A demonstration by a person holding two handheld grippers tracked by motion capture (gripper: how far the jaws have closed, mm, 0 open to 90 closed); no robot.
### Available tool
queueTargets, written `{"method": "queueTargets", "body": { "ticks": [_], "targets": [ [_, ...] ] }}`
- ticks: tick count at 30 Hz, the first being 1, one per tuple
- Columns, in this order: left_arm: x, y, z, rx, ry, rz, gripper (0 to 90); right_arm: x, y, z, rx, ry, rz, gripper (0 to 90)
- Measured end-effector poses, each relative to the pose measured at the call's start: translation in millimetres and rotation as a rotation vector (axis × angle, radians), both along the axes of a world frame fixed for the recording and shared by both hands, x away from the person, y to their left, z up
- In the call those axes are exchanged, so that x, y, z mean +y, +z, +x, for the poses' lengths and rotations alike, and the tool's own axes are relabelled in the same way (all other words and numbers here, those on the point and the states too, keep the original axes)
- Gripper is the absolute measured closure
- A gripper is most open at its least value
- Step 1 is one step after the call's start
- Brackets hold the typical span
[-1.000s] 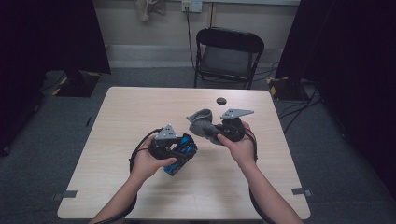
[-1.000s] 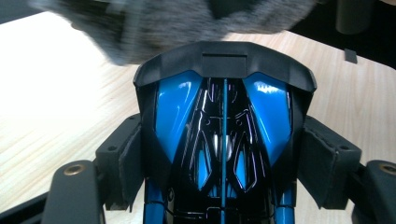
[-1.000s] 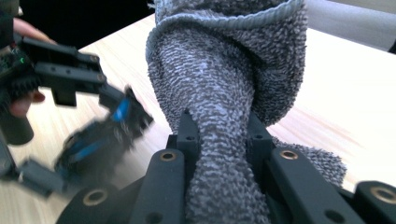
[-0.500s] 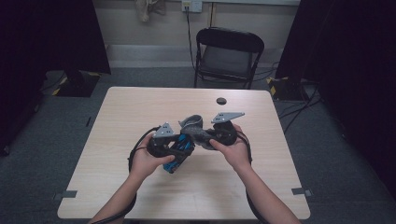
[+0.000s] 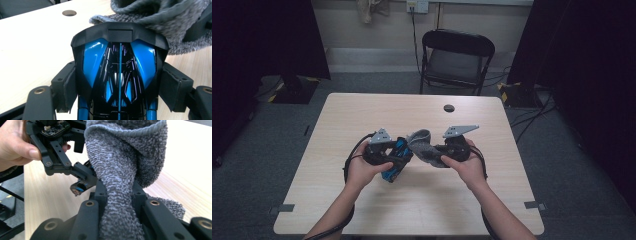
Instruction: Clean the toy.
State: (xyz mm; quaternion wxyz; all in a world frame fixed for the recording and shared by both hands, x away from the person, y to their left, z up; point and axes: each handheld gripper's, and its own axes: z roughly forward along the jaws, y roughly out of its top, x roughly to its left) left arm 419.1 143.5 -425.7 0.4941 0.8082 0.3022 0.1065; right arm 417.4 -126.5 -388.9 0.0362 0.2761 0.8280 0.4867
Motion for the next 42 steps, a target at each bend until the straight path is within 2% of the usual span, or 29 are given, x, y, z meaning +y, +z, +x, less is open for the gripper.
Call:
{"method": "queueTargets", "body": {
  "ticks": [7, 9, 11, 16, 21, 30, 38, 42],
  "targets": [
    [-7.4, 3.6, -4.4, -0.004, -0.036, -0.01, 25.5, -13.2, 9.5, 14.6, -0.025, -0.088, 0.013, 74.2],
    [-12.4, 3.2, -6.3, -0.005, -0.05, -0.006, 25.5, -13.8, 11.0, 20.5, -0.026, -0.109, 0.022, 74.1],
    [-16.5, 1.8, -7.4, -0.001, -0.064, -0.007, 25.5, -9.9, 11.7, 25.4, -0.031, -0.121, 0.008, 74.1],
    [-20.3, -1.6, -8.3, 0.002, -0.073, 0.01, 25.5, 7.3, 9.3, 29.1, -0.031, -0.09, -0.024, 74.1],
    [-17.1, -2.6, -7.1, 0.005, -0.061, 0.011, 25.5, 18.5, 1.4, 24.1, -0.018, -0.046, -0.044, 74.1],
    [-9.0, -0.4, -4.3, -0.003, -0.027, 0.01, 25.5, 17.2, 4.6, 13.7, -0.018, -0.015, -0.031, 74.0],
    [-2.0, 1.3, -2.7, -0.006, -0.002, 0.005, 25.5, 8.9, 1.6, 3.6, 0.004, 0.005, 0.001, 74.1],
    [-0.5, 1.3, -2.3, 0.002, -0.002, -0.002, 25.6, 4.5, 0.1, 1.8, 0.014, 0.005, 0.0, 74.1]
  ]
}}
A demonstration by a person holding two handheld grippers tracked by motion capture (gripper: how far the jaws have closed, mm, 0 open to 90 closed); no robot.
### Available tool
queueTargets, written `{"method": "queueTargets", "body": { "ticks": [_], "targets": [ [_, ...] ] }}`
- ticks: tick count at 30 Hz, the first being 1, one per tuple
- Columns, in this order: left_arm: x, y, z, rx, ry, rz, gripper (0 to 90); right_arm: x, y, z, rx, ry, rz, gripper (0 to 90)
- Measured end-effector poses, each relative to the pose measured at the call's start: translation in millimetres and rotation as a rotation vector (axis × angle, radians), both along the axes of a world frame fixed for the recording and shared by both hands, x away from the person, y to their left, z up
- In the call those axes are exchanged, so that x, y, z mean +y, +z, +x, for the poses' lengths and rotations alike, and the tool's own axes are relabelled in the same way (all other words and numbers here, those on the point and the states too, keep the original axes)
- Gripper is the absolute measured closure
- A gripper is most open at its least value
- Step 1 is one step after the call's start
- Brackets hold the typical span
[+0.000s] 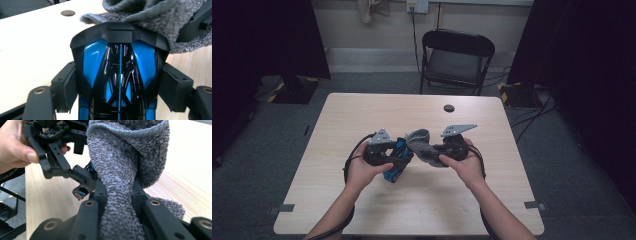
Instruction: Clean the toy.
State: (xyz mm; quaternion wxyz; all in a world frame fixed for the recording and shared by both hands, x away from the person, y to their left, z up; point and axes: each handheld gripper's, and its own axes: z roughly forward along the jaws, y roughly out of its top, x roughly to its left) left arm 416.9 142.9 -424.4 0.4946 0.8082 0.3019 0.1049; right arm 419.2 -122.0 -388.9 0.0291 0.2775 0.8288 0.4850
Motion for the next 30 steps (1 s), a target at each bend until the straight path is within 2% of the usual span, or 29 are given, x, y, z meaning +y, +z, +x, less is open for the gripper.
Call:
{"method": "queueTargets", "body": {
  "ticks": [3, 6, 11, 15, 20, 30],
  "targets": [
    [0.0, 1.7, -0.6, -0.002, -0.002, -0.008, 25.6, -5.2, 1.0, 2.0, -0.001, -0.026, 0.005, 74.1],
    [-1.7, 3.3, -2.1, -0.009, -0.014, -0.009, 25.5, -12.3, 4.8, 7.7, -0.027, -0.085, 0.015, 74.1],
    [-10.4, 3.4, -6.3, -0.014, -0.05, 0.004, 25.5, -10.5, 6.8, 21.6, -0.039, -0.137, -0.012, 74.0],
    [-15.0, 3.8, -8.2, -0.013, -0.065, 0.006, 25.5, 1.6, 5.2, 25.9, -0.038, -0.11, -0.028, 73.9],
    [-12.9, 2.4, -7.3, -0.013, -0.054, 0.014, 25.5, 17.7, 0.6, 18.8, -0.045, -0.048, -0.055, 73.9],
    [0.0, 2.5, -2.8, -0.019, -0.005, 0.005, 25.5, 18.0, 6.3, 8.1, -0.06, -0.02, -0.029, 73.8]
  ]
}}
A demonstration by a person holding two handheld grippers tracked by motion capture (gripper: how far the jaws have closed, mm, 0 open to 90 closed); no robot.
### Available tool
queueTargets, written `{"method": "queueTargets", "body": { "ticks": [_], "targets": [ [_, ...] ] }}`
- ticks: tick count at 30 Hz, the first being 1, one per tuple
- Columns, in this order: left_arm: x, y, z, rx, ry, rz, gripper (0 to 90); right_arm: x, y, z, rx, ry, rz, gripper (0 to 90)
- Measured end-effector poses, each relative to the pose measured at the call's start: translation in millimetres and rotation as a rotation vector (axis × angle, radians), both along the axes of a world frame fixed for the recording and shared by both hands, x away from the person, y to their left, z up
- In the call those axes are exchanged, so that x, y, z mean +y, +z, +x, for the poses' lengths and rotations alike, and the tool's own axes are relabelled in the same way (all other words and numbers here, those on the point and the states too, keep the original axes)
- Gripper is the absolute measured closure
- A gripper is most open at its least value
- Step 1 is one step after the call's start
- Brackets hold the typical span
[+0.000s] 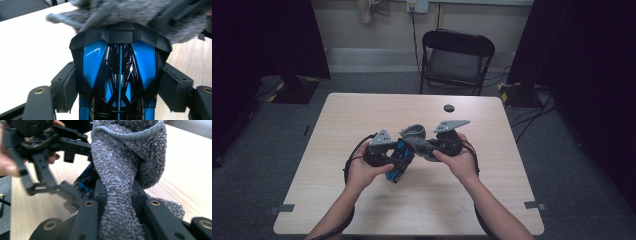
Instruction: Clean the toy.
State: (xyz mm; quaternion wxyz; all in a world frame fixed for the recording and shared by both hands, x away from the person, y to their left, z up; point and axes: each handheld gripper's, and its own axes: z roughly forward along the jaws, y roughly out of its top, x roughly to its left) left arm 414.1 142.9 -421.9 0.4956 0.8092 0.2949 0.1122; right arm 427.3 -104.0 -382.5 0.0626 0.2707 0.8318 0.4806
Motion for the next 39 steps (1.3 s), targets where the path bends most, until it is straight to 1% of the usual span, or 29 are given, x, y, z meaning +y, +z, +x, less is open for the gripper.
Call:
{"method": "queueTargets", "body": {
  "ticks": [2, 5, 8, 10, 12, 14, 16, 19, 21, 25, 29, 35, 37, 39],
  "targets": [
    [3.4, 0.4, 0.6, -0.003, 0.016, 0.003, 25.5, -1.1, 1.3, -2.9, 0.001, 0.011, 0.006, 73.8],
    [9.0, 0.7, 1.9, 0.0, 0.034, -0.005, 25.5, -2.3, 1.8, -7.0, 0.003, 0.03, 0.007, 73.8],
    [10.3, 0.6, 2.0, -0.002, 0.038, -0.008, 25.5, -4.3, 0.8, -8.9, 0.005, 0.035, 0.005, 73.7],
    [9.6, 1.1, 1.4, -0.002, 0.035, -0.011, 25.5, -7.7, 1.3, -8.0, -0.009, 0.01, -0.001, 73.7],
    [7.8, 2.0, 0.3, -0.004, 0.023, -0.011, 25.5, -12.0, 2.0, -4.5, -0.009, -0.013, 0.018, 73.7],
    [4.9, 3.0, -1.2, -0.006, 0.015, -0.011, 25.5, -15.5, 3.3, 0.0, -0.025, -0.044, 0.005, 73.7],
    [1.4, 3.3, -2.5, -0.003, 0.004, -0.014, 25.5, -17.9, 3.8, 5.1, -0.025, -0.07, 0.001, 73.7],
    [-4.8, 2.5, -4.5, -0.001, -0.016, -0.012, 25.5, -16.7, 4.5, 11.8, -0.032, -0.092, -0.01, 73.7],
    [-8.6, 2.3, -5.8, 0.0, -0.03, -0.009, 25.5, -13.0, 4.3, 15.3, -0.032, -0.093, -0.015, 73.7],
    [-10.9, 2.2, -6.8, 0.006, -0.031, -0.013, 25.5, -2.7, 3.3, 15.7, -0.023, -0.058, -0.011, 73.7],
    [-6.1, 0.7, -4.8, 0.005, -0.012, -0.012, 25.5, 6.9, 4.5, 8.1, -0.028, -0.012, -0.022, 73.7],
    [1.1, 0.3, -2.0, 0.005, 0.016, -0.017, 25.5, 7.3, 8.8, 0.4, -0.031, 0.018, -0.009, 73.8],
    [3.0, 0.4, -1.0, 0.004, 0.025, -0.014, 25.5, 6.3, 8.9, -2.5, -0.03, 0.024, 0.008, 73.8],
    [4.5, 0.3, -0.4, 0.003, 0.033, -0.012, 25.5, 5.7, 8.7, -5.3, -0.029, 0.031, 0.015, 73.8]
  ]
}}
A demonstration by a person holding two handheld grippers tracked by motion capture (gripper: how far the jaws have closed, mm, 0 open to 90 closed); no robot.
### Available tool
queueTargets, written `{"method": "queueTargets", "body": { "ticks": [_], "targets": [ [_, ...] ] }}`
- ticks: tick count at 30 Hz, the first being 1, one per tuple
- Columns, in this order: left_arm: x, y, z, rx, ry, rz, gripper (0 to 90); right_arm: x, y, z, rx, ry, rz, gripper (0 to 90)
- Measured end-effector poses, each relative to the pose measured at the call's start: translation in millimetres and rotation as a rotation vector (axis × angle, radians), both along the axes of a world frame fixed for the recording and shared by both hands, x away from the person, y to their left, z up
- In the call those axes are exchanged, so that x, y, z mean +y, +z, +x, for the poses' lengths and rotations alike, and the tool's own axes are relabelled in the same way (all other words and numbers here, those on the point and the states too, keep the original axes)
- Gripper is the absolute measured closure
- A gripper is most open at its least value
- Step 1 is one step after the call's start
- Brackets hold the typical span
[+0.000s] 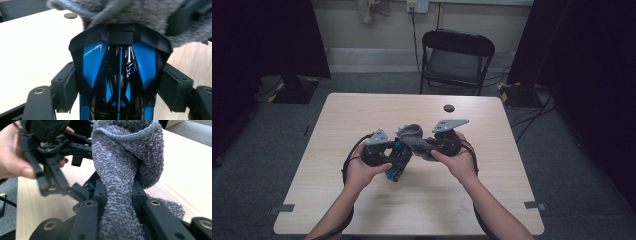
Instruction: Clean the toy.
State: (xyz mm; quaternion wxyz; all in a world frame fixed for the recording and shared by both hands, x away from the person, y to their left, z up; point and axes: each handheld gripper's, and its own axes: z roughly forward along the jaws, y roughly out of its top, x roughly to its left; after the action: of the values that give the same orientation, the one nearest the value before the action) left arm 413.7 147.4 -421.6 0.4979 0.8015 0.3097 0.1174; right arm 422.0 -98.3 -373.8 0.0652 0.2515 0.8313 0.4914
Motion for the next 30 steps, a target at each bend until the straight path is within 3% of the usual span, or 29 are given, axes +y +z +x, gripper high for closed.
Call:
{"method": "queueTargets", "body": {
  "ticks": [13, 17, 24, 30],
  "targets": [
    [5.7, -0.1, 2.6, 0.001, 0.026, 0.01, 25.5, -5.9, -7.6, -11.6, 0.014, 0.04, -0.002, 73.8],
    [5.5, 0.9, 2.1, 0.003, 0.015, 0.005, 25.5, -13.8, -10.5, -9.0, 0.019, -0.001, 0.015, 73.7],
    [0.9, 9.1, -1.1, -0.013, -0.013, -0.016, 25.5, -29.1, -16.3, 4.3, 0.012, -0.105, -0.037, 73.7],
    [-2.6, 15.0, -3.3, -0.029, -0.024, -0.034, 25.5, -19.4, -26.7, 3.7, 0.034, -0.069, -0.029, 73.7]
  ]
}}
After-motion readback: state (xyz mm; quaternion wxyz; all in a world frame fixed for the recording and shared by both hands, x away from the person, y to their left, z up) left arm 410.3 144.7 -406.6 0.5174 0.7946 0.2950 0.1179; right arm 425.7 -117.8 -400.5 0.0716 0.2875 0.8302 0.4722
